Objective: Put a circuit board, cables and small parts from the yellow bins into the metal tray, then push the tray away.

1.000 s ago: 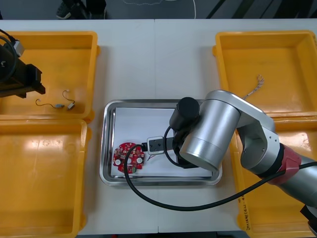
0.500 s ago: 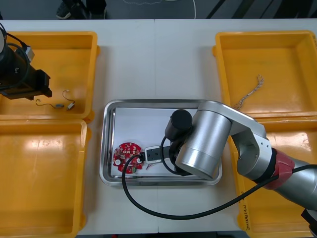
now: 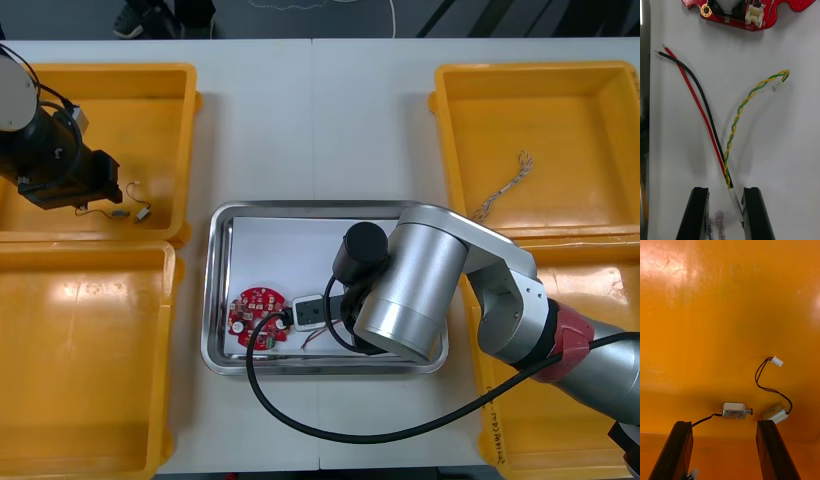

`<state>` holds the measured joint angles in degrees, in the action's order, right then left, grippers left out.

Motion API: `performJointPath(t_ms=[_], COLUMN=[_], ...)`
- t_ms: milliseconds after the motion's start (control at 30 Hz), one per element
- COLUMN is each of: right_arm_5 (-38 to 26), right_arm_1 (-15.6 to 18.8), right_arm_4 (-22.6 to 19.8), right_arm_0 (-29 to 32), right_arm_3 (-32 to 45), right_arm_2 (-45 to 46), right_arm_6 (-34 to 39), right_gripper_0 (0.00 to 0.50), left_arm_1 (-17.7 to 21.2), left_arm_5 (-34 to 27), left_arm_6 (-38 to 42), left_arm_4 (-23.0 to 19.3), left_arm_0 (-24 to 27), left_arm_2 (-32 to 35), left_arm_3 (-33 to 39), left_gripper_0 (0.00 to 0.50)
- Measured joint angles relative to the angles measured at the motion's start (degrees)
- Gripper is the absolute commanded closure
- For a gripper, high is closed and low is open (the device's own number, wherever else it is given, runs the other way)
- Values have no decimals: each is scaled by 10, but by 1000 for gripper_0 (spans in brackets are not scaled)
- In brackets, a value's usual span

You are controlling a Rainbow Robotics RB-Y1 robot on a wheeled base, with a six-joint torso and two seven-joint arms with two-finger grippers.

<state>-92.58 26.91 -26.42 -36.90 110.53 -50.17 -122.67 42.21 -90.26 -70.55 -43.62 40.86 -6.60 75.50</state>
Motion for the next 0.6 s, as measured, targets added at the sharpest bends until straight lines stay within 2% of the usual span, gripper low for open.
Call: performJointPath(t_ms=[467, 600], right_arm_5=[-2, -29], right_arm_1=[0, 0], right_arm_4=[2, 0], right_arm_0=[0, -1], right_arm_3=[1, 13], right_arm_2=[8, 24], right_arm_6=[0, 0], right_gripper_0=[0, 0], left_arm_1=[-28, -32], left_arm_5=[19, 20], left_arm_6=[0, -1], left_arm_4=[24, 29], left_arm_0=[0, 0], left_arm_2=[0, 0], left_arm_3=[-38, -40], left_gripper_0=[5, 6])
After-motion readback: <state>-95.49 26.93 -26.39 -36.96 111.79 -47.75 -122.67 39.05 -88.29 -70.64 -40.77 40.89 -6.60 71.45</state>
